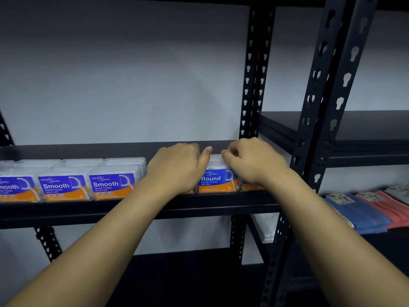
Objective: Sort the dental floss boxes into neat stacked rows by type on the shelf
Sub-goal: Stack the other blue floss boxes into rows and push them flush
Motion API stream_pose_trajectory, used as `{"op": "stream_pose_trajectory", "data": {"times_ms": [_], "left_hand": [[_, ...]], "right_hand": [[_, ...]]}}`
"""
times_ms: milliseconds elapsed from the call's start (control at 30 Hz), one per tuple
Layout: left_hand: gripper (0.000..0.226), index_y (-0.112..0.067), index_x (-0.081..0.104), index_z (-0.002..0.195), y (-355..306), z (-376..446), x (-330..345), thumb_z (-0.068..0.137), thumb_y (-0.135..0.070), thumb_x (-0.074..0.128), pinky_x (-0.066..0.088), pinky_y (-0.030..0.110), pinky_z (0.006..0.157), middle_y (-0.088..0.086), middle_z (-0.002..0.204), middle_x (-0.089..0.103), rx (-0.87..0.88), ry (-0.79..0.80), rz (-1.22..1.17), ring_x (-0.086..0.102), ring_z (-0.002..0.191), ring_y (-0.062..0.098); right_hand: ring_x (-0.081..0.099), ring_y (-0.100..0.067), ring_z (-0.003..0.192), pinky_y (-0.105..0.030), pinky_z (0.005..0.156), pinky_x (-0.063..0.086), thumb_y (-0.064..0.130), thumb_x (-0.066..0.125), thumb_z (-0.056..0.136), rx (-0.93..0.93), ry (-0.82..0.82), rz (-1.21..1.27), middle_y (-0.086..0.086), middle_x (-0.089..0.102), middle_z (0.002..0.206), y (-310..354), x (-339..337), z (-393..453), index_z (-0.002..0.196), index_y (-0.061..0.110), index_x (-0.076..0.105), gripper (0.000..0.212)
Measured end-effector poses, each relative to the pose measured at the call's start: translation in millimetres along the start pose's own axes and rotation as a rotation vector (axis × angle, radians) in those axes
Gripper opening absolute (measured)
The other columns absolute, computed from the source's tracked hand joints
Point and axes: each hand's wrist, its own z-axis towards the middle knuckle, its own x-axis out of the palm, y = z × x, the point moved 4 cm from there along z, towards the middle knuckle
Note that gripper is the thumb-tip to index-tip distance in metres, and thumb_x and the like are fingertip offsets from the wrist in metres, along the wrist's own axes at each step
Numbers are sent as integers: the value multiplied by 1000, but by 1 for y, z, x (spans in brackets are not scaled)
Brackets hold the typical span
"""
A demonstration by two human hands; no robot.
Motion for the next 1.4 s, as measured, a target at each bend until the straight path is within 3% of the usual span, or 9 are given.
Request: {"op": "stream_pose_trajectory", "data": {"times_ms": [833,1200,1400], "left_hand": [[55,-19,59,93,1,-2,-1,104,-57,21,42,37,72,5,96,70,-10,20,-4,64,87,25],[53,-20,62,102,2,0,-3,103,-57,24,46,39,78,5,104,71,-17,65,-18,64,94,27],[54,-23,62,105,3,-2,-18,101,-62,25,51,45,88,1,104,70,-32,65,-60,63,97,24]], "right_hand": [[69,-16,83,-41,73,61,48,42,99,7,1,-9,4,71,88,3,-2,-4,94,25,66,34],[69,-14,84,-33,69,57,50,44,102,-43,53,-18,4,71,90,1,-2,1,93,25,62,32],[62,-13,90,-27,65,44,54,41,103,-76,6,42,6,66,97,4,-18,0,113,21,67,43]]}}
